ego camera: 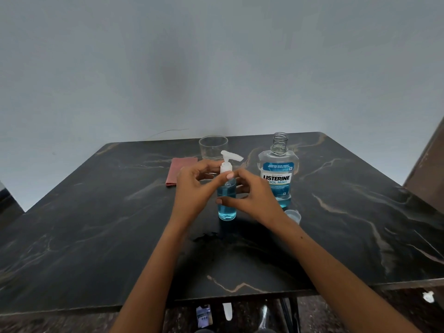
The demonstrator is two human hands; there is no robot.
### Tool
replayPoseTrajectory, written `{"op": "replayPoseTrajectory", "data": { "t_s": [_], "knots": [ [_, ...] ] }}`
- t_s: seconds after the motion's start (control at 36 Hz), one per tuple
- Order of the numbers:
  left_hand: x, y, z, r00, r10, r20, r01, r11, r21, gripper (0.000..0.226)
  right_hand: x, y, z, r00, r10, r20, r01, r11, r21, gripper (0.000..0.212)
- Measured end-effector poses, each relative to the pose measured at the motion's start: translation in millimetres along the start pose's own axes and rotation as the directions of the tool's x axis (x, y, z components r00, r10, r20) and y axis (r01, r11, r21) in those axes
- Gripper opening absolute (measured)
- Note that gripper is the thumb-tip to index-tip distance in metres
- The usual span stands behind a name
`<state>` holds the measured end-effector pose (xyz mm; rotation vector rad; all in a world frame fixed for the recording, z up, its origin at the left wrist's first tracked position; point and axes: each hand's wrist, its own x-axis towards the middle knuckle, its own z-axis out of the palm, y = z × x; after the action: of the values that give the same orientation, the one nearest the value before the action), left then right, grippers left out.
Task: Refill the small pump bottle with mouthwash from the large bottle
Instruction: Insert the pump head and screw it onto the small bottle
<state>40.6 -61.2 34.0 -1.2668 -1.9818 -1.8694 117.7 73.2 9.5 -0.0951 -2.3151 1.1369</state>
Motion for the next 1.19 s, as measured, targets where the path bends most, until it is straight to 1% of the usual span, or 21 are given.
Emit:
{"op": "replayPoseTrajectory", "data": {
  "t_s": [0.06,0.11,0.22,0.31,0.36,0.42,0.44,0.53,0.58,0.64,0.72,0.81,0.83,0.86,0.94,1.0,1.11,1.19],
  "knots": [
    [2.4,0.3,-5.4,0.994,-0.015,0.11,0.017,1.0,-0.023,0.025,-0.2,-0.1,-0.1,1.0,0.002,0.005,-0.002,1.0,0.009,0.05],
    [3.9,0.8,-9.6,0.982,-0.035,0.184,0.044,0.998,-0.046,0.027,-0.5,-0.9,0.0,1.0,-0.003,0.009,0.003,1.0,0.018,0.054],
    [5.0,0.4,-13.2,0.967,-0.065,0.245,0.081,0.995,-0.053,0.031,-0.7,-2.8,-0.8,1.0,-0.012,0.008,0.012,1.0,0.028,0.056],
    [3.8,1.1,-10.5,0.973,-0.105,0.205,0.132,0.984,-0.121,0.042,-0.8,-2.3,-0.7,1.0,-0.001,0.012,0.001,1.0,0.021,0.056],
    [3.7,0.8,-5.8,0.984,-0.142,0.108,0.159,0.973,-0.168,0.049,-0.6,-2.2,-0.1,1.0,-0.001,0.006,0.001,1.0,0.017,0.056],
    [4.8,0.2,-0.5,0.984,-0.176,0.009,0.175,0.969,-0.173,0.046,-0.2,-2.2,-0.2,1.0,0.003,0.002,-0.003,1.0,0.014,0.058],
    [5.1,0.0,1.9,0.985,-0.174,-0.014,0.169,0.972,-0.163,0.042,-0.2,-2.1,-0.3,1.0,0.006,0.002,-0.006,1.0,0.013,0.058],
    [4.9,-1.3,4.2,0.991,-0.132,0.005,0.131,0.98,-0.15,0.026,-0.5,-1.8,-1.1,1.0,0.002,0.003,-0.002,1.0,0.016,0.055],
    [4.1,-1.7,-1.3,0.991,-0.117,0.062,0.126,0.977,-0.172,0.022,-0.4,-1.5,-1.4,1.0,-0.004,0.004,0.004,1.0,0.014,0.05],
    [3.2,-2.3,-8.4,0.988,-0.095,0.12,0.118,0.972,-0.202,0.023,0.0,-1.1,-1.1,1.0,-0.011,0.003,0.011,1.0,0.008,0.048],
    [0.8,-2.8,-12.3,0.983,-0.121,0.141,0.153,0.958,-0.244,0.032,1.0,-0.7,-0.5,1.0,-0.01,0.001,0.01,1.0,0.007,0.05],
    [0.7,-0.4,-7.1,0.978,-0.197,0.067,0.208,0.945,-0.254,0.062,1.2,-0.4,-0.1,1.0,-0.001,0.007,0.001,1.0,0.003,0.05],
    [1.3,0.6,-4.5,0.976,-0.214,0.035,0.216,0.946,-0.241,0.065,1.2,-0.2,0.2,1.0,0.001,0.008,-0.001,1.0,0.003,0.05],
    [2.0,1.5,-1.7,0.975,-0.22,0.011,0.217,0.951,-0.222,0.061,0.9,0.0,0.4,1.0,0.003,0.009,-0.003,1.0,0.003,0.051],
    [4.5,1.6,5.3,0.984,-0.175,-0.041,0.168,0.975,-0.145,0.034,0.7,0.5,0.6,1.0,0.008,0.006,-0.008,1.0,0.005,0.054],
    [5.2,-1.1,4.7,0.99,-0.137,-0.024,0.132,0.98,-0.146,0.023,0.5,0.3,0.0,1.0,0.005,0.005,-0.005,1.0,0.008,0.055],
    [4.5,-3.4,-7.4,0.989,-0.107,0.099,0.127,0.964,-0.232,0.021,0.8,0.1,-0.6,1.0,-0.015,0.006,0.015,1.0,0.006,0.048],
    [3.6,-4.2,-13.8,0.982,-0.108,0.153,0.147,0.952,-0.27,0.026,0.9,-0.5,-0.5,1.0,-0.026,0.0,0.026,1.0,0.008,0.048]
  ]
}}
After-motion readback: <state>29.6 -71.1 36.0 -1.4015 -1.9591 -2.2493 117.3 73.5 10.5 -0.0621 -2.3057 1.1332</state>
